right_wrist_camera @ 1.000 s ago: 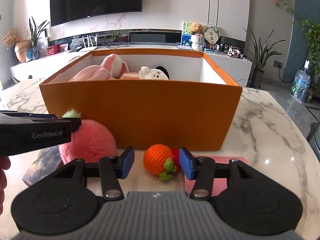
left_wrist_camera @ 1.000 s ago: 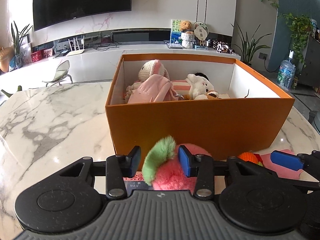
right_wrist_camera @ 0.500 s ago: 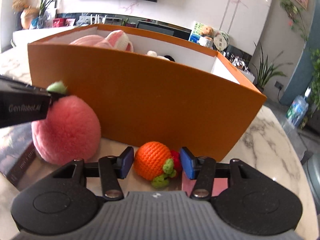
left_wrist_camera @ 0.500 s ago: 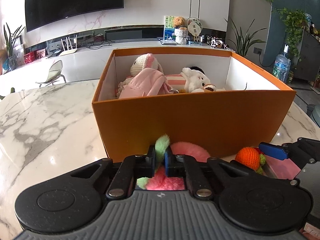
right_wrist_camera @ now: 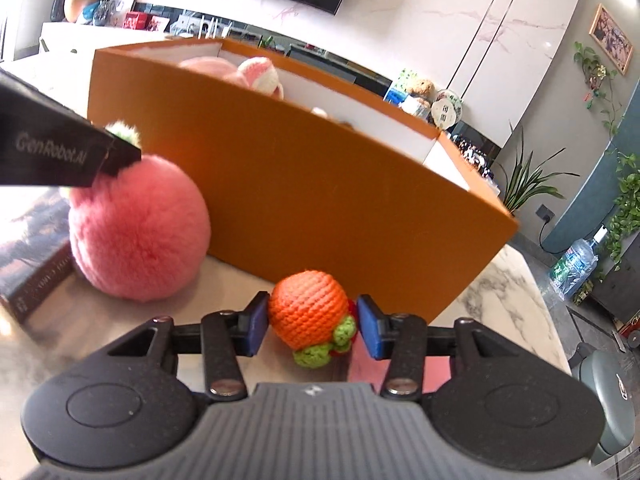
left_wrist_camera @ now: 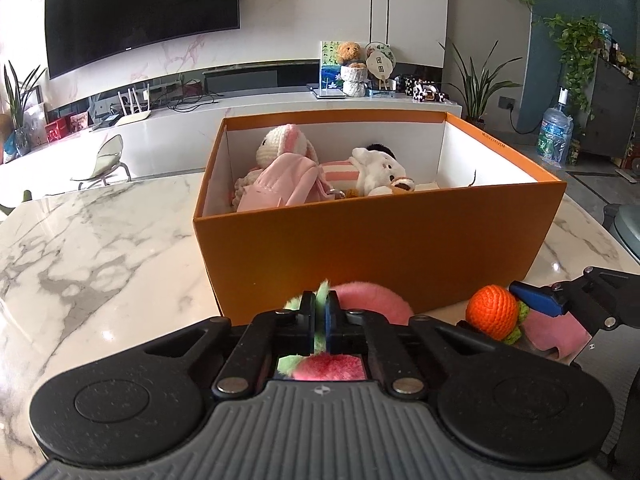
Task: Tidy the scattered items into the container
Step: 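Lift the peach plush and crochet fruit and carry both over the box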
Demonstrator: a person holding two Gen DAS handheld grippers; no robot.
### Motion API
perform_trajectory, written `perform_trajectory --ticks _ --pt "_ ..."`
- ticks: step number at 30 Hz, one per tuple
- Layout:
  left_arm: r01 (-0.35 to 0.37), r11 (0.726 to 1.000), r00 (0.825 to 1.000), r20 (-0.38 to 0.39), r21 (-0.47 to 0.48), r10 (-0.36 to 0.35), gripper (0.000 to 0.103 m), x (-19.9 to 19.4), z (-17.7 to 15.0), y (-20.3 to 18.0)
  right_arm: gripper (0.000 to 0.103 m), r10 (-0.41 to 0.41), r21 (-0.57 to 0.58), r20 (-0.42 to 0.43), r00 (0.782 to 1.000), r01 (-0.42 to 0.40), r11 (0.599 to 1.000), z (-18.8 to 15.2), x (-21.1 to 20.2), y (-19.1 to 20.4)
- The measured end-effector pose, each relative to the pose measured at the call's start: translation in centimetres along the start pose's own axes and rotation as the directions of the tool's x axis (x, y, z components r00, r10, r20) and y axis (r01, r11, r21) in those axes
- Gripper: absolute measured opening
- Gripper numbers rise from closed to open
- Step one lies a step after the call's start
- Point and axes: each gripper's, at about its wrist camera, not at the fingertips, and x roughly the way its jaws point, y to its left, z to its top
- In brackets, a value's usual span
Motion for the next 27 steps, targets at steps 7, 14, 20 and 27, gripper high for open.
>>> perform_trajectory --ticks 7,14,20,27 --pt "0.005 1.000 0.999 0.054 0.020 -0.007 0.004 -2.6 0.6 -0.5 0.050 0.012 0.044 0.033 0.999 -0.013 0.999 0.8 -2.7 -0.9" --pt "0.012 0.999 0.994 0.110 0.050 -0.017 0.004 -5.6 1.1 -1.3 0.050 0.028 0.090 0.072 0.997 -0.035 0.995 1.5 -6.1 -1.6" --pt "0.021 0.997 0.988 0.154 0.077 -0.033 0.003 -7.7 2.0 -1.8 0.050 0.063 0.151 0.113 0.992 -0.079 0.985 2.0 -9.7 -2.7" --pt "0.024 0.994 0.978 0.204 0.106 -0.045 0.003 -9.3 3.7 -2.4 0.050 0.106 0.190 0.151 0.983 -0.134 0.973 3.0 -12.3 -4.0"
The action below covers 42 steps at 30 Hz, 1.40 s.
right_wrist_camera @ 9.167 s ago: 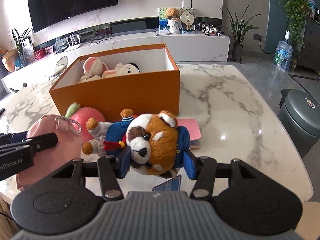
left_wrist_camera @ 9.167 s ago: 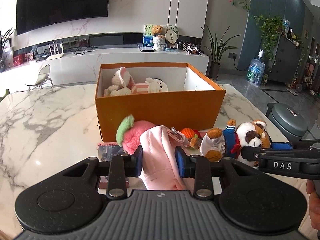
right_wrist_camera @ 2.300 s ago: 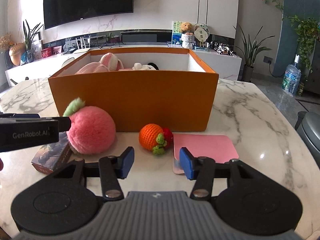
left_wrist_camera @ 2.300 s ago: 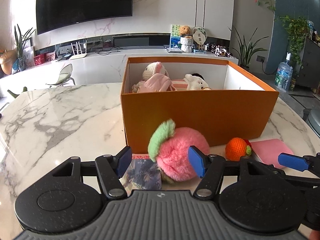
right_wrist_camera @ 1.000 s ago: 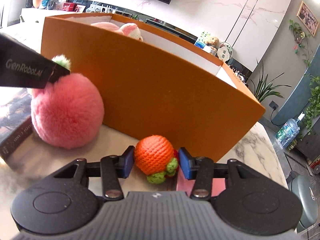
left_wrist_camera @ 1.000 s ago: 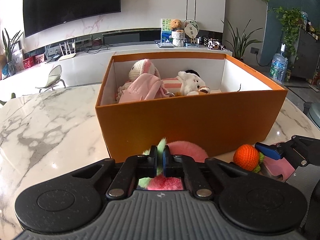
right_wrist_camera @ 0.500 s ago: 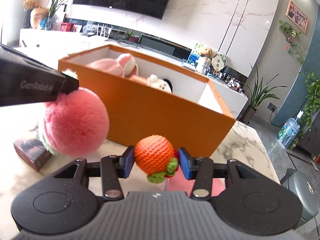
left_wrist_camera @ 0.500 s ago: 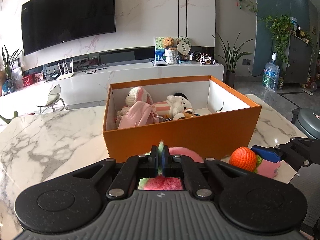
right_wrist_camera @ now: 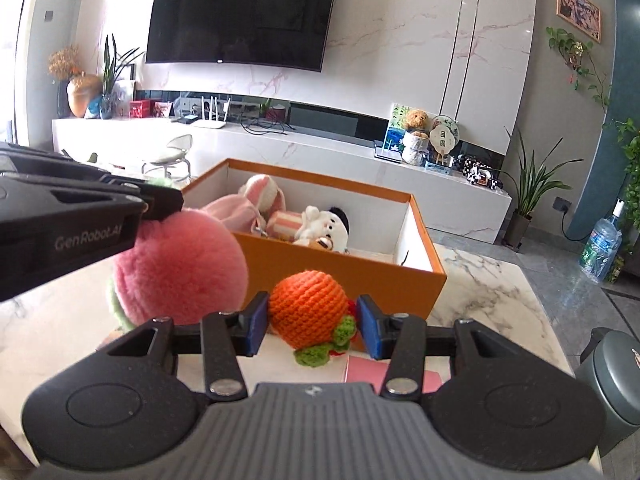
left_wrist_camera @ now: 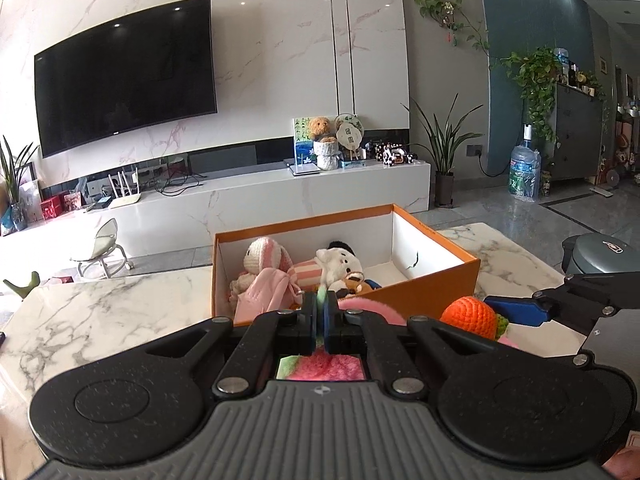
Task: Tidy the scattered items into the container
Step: 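Lift the peach plush and crochet fruit and carry both over the box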
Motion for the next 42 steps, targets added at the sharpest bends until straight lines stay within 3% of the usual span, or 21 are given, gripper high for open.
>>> perform_trajectory --ticks 14,28,42 --pt "0.030 0.998 0.996 0.079 0.058 -0.035 0.003 1.6 4.7 -0.4 0.050 0.053 -0.026 0.061 0.997 -0.051 0.998 4.7 0.8 -1.6" --pt "0.030 0.994 0.993 0.108 0.103 -0.041 0.003 6.4 7.7 0.2 0.050 0.075 -0.081 0.110 0.991 -0.066 0.995 9.7 5.4 -3.0" --pt "0.106 0.991 0.994 0.013 0.083 -0.107 0.003 12.1 6.6 2.1 0.050 0.167 -0.063 -0.026 0.986 -0.168 0.984 11.0 12.7 -4.4"
